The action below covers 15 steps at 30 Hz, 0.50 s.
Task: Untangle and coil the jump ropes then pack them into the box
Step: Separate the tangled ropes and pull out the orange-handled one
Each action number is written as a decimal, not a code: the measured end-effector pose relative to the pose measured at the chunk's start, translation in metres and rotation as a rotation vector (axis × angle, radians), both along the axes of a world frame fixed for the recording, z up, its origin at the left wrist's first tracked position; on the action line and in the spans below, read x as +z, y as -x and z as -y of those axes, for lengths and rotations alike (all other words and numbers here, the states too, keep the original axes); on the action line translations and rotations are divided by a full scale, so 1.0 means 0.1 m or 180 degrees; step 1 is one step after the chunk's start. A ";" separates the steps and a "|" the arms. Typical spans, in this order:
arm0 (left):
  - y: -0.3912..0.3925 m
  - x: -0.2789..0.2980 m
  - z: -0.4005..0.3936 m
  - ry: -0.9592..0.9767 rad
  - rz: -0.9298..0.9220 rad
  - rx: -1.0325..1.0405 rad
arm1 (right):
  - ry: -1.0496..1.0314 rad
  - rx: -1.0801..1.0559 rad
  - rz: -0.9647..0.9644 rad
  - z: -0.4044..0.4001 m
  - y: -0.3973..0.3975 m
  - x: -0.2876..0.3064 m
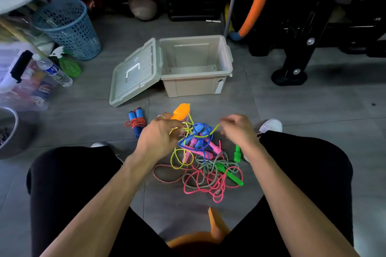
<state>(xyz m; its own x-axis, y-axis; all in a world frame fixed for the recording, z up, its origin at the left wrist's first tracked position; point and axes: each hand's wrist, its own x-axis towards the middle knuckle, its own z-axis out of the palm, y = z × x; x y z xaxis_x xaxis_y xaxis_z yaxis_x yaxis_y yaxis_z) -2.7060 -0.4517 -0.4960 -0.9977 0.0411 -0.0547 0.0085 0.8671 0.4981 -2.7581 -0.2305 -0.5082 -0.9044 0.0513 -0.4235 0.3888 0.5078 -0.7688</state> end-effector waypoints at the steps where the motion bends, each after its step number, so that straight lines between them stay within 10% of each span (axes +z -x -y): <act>1: 0.00 0.02 0.00 0.0048 -0.0168 -0.0072 | -0.0143 0.0263 -0.0068 0.04 -0.04 0.01; 15: -0.02 0.28 -0.04 -0.1516 -0.0829 0.0909 | 0.1100 0.1719 -0.0149 0.21 -0.16 0.18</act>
<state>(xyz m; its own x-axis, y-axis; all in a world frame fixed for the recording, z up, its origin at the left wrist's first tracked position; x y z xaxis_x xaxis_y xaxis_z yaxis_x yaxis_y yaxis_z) -2.7042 -0.4475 -0.4683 -0.9509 -0.2699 0.1512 -0.0178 0.5356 0.8443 -2.7418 -0.2514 -0.4901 -0.7826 -0.5489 -0.2936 0.1098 0.3425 -0.9331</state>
